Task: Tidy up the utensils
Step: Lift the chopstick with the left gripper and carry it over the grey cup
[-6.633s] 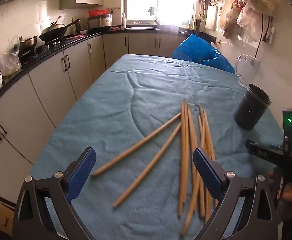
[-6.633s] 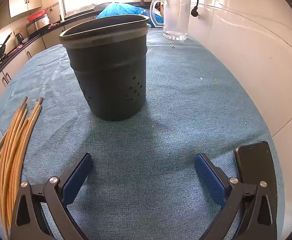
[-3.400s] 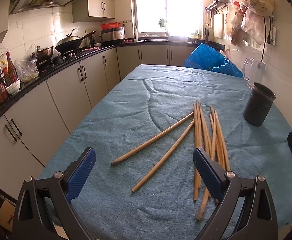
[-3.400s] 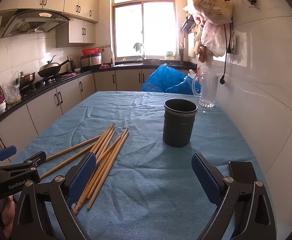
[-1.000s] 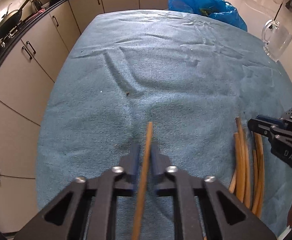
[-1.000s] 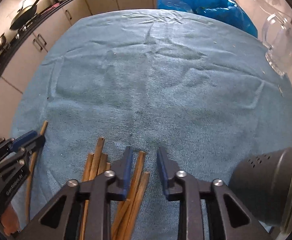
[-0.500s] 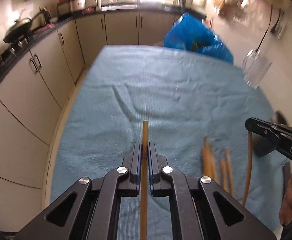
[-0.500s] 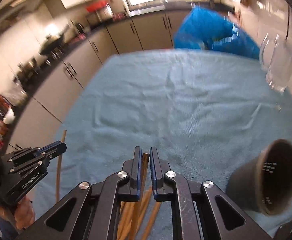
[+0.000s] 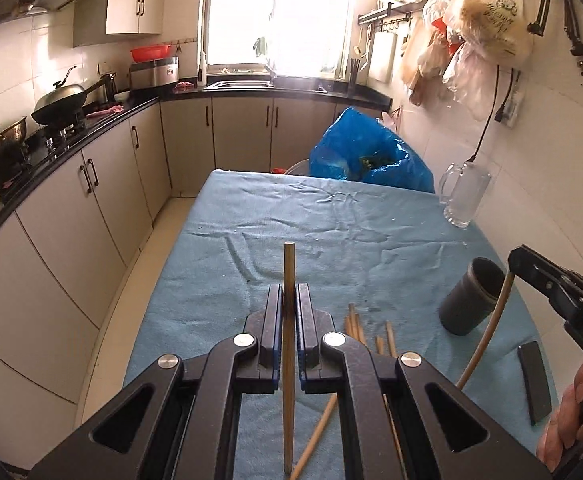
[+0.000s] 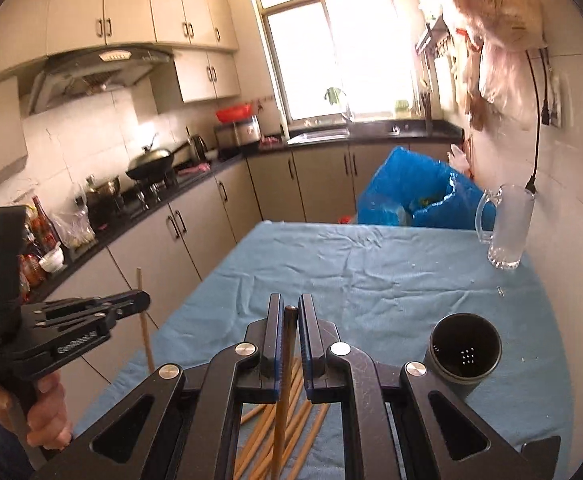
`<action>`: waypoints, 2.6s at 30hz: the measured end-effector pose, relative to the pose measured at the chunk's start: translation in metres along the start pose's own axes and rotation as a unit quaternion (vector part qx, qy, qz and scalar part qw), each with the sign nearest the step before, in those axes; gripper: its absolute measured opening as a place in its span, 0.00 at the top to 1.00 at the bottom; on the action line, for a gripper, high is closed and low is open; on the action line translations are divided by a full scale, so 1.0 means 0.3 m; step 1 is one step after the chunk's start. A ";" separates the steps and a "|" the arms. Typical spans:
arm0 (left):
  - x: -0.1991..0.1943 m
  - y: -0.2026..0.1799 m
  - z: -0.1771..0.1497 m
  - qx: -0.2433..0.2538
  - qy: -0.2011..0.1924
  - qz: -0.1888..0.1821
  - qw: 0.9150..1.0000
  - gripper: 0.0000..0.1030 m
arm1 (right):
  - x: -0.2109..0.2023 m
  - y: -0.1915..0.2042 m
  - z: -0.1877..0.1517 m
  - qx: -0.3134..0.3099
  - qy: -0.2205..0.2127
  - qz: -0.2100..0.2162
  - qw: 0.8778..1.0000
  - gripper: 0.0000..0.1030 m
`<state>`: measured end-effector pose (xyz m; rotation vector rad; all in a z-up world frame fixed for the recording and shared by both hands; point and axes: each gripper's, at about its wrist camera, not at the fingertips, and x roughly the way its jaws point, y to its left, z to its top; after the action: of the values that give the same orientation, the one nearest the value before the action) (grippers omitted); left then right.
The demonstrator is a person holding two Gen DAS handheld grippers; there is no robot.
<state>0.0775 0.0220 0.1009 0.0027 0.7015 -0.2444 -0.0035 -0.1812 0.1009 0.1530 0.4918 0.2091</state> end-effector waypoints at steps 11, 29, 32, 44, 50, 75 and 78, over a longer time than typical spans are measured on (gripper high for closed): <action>-0.065 -0.027 0.004 0.001 -0.016 0.000 1.000 0.95 | -0.116 -0.031 -0.009 0.016 -0.037 -0.011 0.999 0.92; -0.100 -0.075 0.039 0.014 -0.021 -0.001 1.000 0.95 | -0.200 -0.065 0.010 0.031 -0.056 -0.019 0.998 0.92; -0.108 -0.088 0.045 0.019 -0.022 -0.002 1.000 0.95 | -0.210 -0.068 0.012 0.033 -0.058 -0.019 0.998 0.92; -0.168 -0.194 0.111 0.042 -0.034 -0.028 0.998 0.95 | -0.319 -0.142 0.061 0.055 -0.088 -0.036 0.994 0.92; -0.211 -0.283 0.180 0.054 -0.048 -0.057 0.996 0.95 | -0.380 -0.205 0.109 0.070 -0.108 -0.048 0.990 0.92; -0.088 -0.671 0.439 0.064 -0.062 -0.168 0.982 0.95 | -0.416 -0.497 0.302 0.111 -0.166 -0.136 0.970 0.92; -0.015 -0.690 0.428 0.060 -0.046 -0.171 0.982 0.95 | -0.347 -0.544 0.284 0.123 -0.145 -0.133 0.973 0.92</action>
<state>0.1098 -0.1889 0.2185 -0.0141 0.5915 -0.6138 -0.0254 -0.3717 0.1901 0.3522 0.2403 -0.1379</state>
